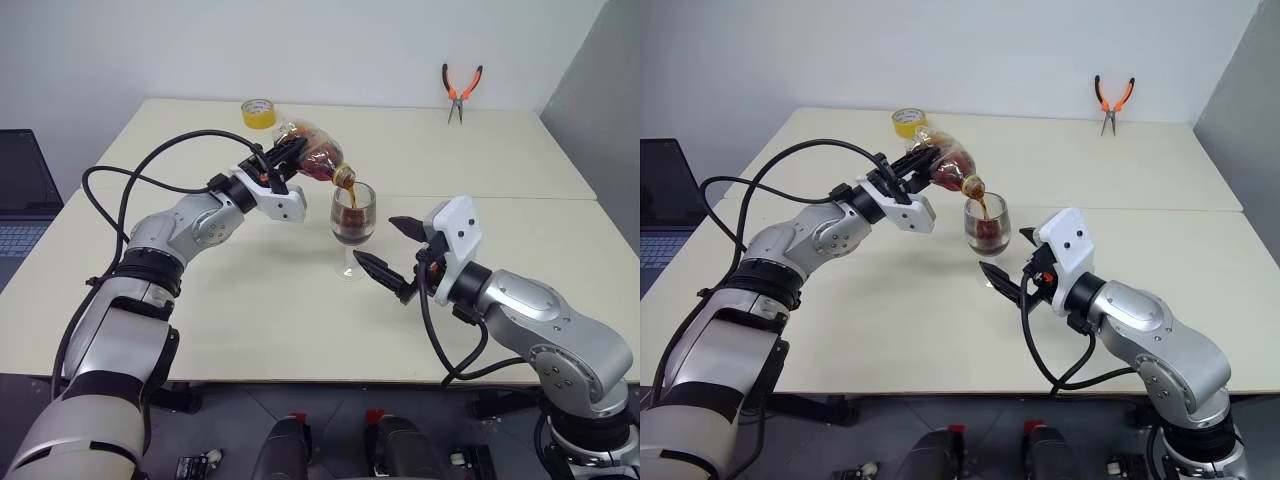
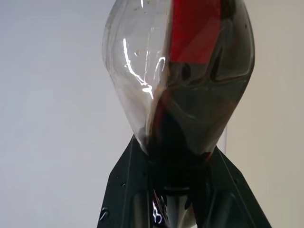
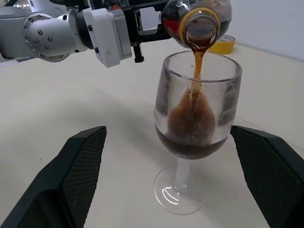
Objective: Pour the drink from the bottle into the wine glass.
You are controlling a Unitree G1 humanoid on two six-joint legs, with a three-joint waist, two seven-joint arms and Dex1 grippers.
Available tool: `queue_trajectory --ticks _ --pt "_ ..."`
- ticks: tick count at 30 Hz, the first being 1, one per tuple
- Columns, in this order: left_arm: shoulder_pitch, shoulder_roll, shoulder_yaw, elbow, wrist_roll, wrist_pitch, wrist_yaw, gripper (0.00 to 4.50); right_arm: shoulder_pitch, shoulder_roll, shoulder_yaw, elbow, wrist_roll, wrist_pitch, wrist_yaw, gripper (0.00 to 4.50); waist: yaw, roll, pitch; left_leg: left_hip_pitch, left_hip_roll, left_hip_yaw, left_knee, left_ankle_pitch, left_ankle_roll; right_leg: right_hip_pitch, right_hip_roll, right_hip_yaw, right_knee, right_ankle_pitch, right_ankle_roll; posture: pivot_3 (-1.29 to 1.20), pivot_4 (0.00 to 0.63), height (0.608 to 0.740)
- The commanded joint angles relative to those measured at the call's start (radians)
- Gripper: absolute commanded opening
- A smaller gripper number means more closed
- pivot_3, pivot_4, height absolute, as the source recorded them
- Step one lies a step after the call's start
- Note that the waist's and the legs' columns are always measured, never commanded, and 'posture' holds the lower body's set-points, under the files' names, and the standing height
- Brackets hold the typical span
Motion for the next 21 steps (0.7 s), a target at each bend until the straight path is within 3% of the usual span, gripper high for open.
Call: queue_trajectory --ticks 1,21 --pt "-0.048 0.005 0.012 -0.034 -0.018 0.005 0.011 0.63 -0.009 0.004 -0.008 -0.040 0.006 -0.009 0.001 4.50 0.000 0.000 0.000 0.000 0.000 0.000 0.000 0.000 0.000 0.000 0.000 0.000 0.000 0.000 0.000 0.00 0.150 0.740" --pt "-0.054 0.006 0.007 -0.033 -0.018 0.004 0.012 0.63 -0.003 0.011 0.000 -0.041 0.001 -0.010 0.002 4.50 0.000 0.000 0.000 0.000 0.000 0.000 0.000 0.000 0.000 0.000 0.000 0.000 0.000 0.000 0.000 0.00 0.150 0.740"
